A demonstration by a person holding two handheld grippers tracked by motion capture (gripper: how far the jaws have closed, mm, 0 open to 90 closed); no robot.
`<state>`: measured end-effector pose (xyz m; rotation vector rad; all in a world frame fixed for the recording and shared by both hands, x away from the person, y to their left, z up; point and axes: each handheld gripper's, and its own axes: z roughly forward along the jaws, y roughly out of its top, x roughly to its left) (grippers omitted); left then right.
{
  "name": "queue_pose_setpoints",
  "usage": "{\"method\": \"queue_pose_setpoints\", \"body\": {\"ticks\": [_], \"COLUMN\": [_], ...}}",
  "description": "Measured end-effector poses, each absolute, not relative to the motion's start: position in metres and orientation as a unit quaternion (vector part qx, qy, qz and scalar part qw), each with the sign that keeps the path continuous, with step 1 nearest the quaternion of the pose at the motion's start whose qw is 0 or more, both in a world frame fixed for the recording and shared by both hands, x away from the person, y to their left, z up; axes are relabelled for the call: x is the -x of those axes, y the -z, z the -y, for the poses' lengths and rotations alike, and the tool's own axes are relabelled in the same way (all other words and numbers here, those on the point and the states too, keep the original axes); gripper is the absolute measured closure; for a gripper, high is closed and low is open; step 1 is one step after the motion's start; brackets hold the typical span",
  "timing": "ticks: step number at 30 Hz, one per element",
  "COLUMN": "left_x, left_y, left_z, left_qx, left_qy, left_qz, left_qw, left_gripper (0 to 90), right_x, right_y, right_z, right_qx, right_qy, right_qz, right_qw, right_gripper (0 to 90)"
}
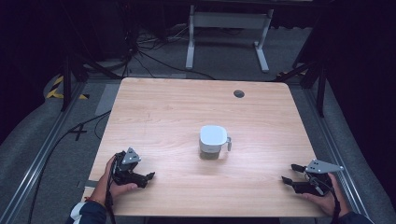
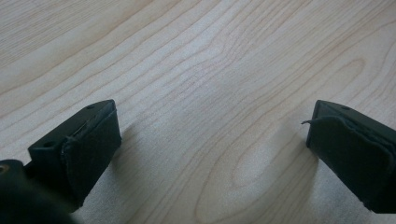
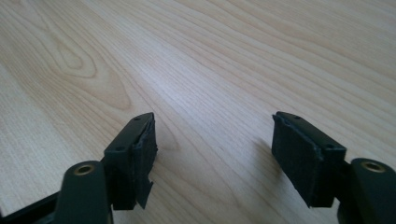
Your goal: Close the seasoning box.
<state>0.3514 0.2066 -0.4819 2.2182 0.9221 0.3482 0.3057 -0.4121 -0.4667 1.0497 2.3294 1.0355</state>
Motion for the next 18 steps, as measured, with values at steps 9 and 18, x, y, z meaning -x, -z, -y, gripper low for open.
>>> {"method": "queue_pose_setpoints", "body": {"ticks": [9,18], "left_x": [-0.3515,-0.3517], "left_y": [0.482,0.4821], "left_z": [-0.2066,-0.2065], "left_qx": [-0.856,-0.856], "left_qy": [-0.134,-0.132], "left_qz": [-0.355,-0.356], "left_qw": [0.35,0.35], "left_gripper": [3.1,2.8], "right_x": [-0.3068,-0.3075], "right_y": [0.4671,0.467], "right_z": [0.4141,0.4143], "right_qx": [-0.391,-0.388], "right_qy": [-0.364,-0.366], "right_qz": [-0.823,-0.824], "right_qw": [0.195,0.19], "right_gripper": [28.0,27.6]}}
